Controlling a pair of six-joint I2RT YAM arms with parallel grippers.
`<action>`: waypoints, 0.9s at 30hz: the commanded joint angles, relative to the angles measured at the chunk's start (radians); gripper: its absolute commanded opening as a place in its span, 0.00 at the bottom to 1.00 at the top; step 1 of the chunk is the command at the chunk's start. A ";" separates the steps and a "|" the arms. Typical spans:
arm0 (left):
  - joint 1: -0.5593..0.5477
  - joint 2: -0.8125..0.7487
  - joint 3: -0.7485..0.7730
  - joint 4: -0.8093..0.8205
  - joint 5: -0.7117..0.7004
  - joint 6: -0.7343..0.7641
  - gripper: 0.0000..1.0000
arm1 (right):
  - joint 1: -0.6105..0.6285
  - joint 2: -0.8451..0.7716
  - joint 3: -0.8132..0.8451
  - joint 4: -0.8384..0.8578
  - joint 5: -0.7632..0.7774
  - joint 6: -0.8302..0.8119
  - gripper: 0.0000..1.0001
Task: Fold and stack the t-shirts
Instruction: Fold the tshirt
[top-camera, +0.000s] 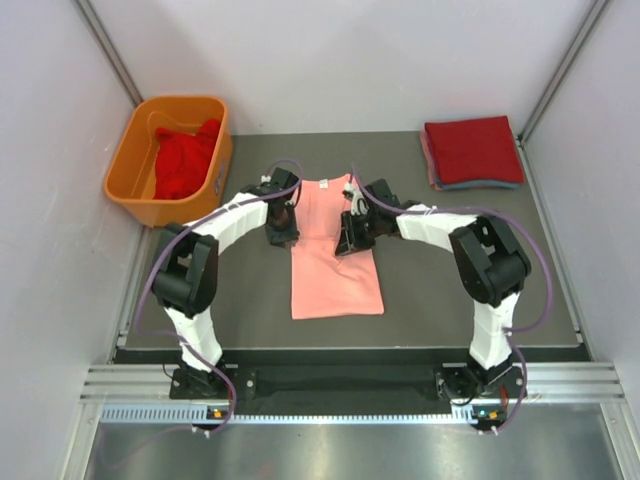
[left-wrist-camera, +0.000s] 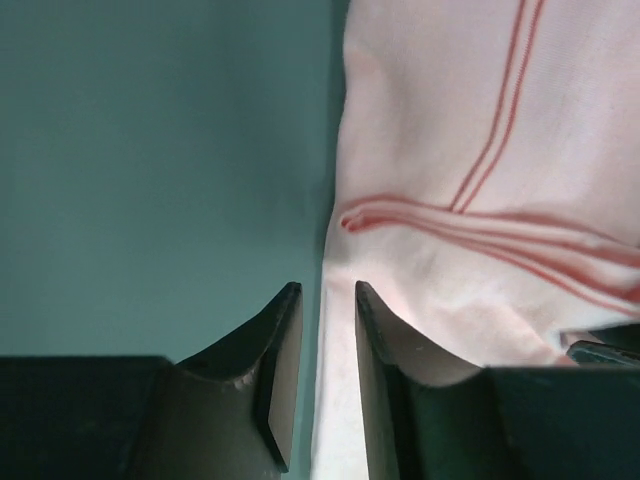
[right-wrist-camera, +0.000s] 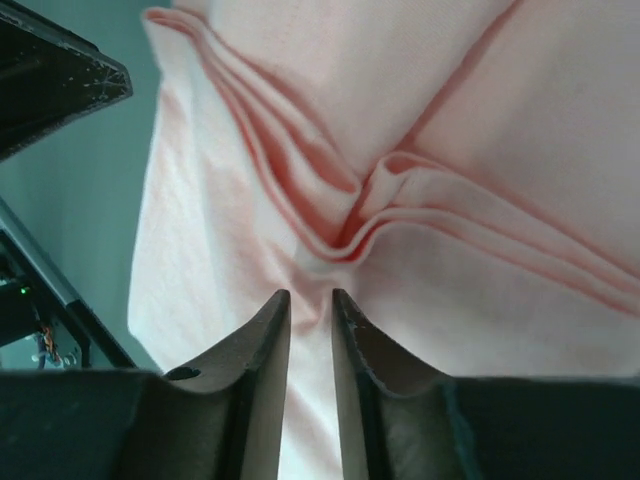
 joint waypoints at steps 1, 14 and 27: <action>0.003 -0.142 0.055 -0.100 -0.047 0.050 0.35 | 0.000 -0.162 0.023 -0.064 0.061 0.001 0.25; -0.115 -0.598 -0.539 0.070 0.203 -0.094 0.42 | -0.002 -0.550 -0.413 -0.204 0.282 0.173 0.50; -0.218 -0.594 -0.737 0.220 0.201 -0.238 0.44 | -0.003 -0.629 -0.658 -0.054 0.201 0.234 0.45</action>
